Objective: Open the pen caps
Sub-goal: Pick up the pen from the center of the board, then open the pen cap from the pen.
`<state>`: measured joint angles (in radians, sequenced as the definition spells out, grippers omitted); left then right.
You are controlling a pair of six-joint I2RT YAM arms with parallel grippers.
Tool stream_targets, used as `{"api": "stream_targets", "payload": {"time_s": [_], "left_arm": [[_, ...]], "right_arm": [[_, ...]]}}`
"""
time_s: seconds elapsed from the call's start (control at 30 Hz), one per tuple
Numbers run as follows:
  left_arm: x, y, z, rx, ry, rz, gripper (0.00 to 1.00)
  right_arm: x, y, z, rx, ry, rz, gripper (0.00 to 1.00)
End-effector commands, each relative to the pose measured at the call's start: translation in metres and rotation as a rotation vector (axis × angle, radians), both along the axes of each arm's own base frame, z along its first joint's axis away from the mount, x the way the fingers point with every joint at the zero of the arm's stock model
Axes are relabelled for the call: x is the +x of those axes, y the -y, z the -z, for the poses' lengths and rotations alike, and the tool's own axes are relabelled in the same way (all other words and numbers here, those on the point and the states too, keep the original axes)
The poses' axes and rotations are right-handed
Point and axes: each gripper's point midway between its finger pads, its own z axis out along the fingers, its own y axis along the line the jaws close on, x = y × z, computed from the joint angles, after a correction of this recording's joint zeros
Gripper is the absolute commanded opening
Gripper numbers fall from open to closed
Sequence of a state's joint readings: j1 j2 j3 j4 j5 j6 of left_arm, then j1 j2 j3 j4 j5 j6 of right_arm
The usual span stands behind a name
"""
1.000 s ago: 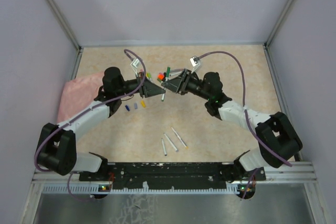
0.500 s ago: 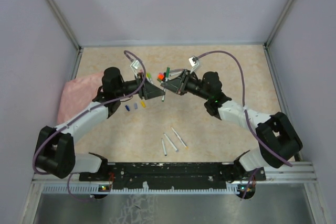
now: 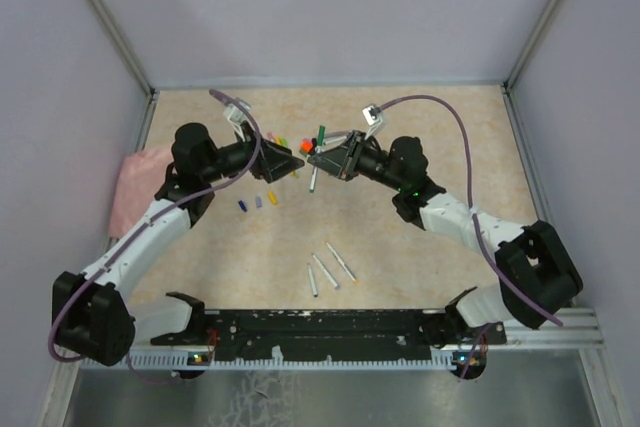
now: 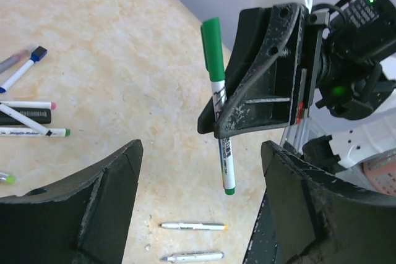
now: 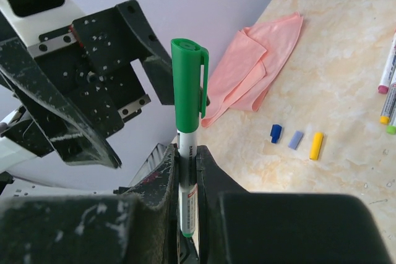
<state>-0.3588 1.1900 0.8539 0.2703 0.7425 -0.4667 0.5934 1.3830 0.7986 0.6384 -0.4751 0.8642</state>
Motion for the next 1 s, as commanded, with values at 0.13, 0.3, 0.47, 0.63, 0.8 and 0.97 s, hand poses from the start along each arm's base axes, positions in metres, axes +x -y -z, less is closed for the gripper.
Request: {"api": "stream_targets", "payload": {"time_s": [0.13,0.3,0.47,0.63,0.8,0.97], "left_arm": [[0.015,-0.005,-0.049,-0.133,0.015,-0.014,0.93],[0.021,0.002,-0.057,-0.152,-0.025,0.021,0.89],[0.031,0.007,-0.051,-0.127,-0.065,-0.013,0.84],[0.036,0.018,-0.046,-0.072,-0.073,-0.037,0.74],[0.042,0.024,-0.042,-0.036,-0.084,-0.054,0.64],[0.043,0.032,-0.036,-0.015,-0.103,-0.039,0.59]], "right_arm": [[-0.010,0.003,-0.019,0.024,0.083,-0.022,0.00],[-0.012,0.001,-0.018,0.023,0.085,-0.042,0.00],[-0.013,-0.002,-0.018,0.024,0.089,-0.063,0.00],[-0.013,-0.008,-0.018,0.025,0.092,-0.092,0.00],[-0.012,-0.013,-0.019,0.025,0.095,-0.111,0.00],[-0.012,-0.017,-0.019,0.025,0.095,-0.130,0.00]]}}
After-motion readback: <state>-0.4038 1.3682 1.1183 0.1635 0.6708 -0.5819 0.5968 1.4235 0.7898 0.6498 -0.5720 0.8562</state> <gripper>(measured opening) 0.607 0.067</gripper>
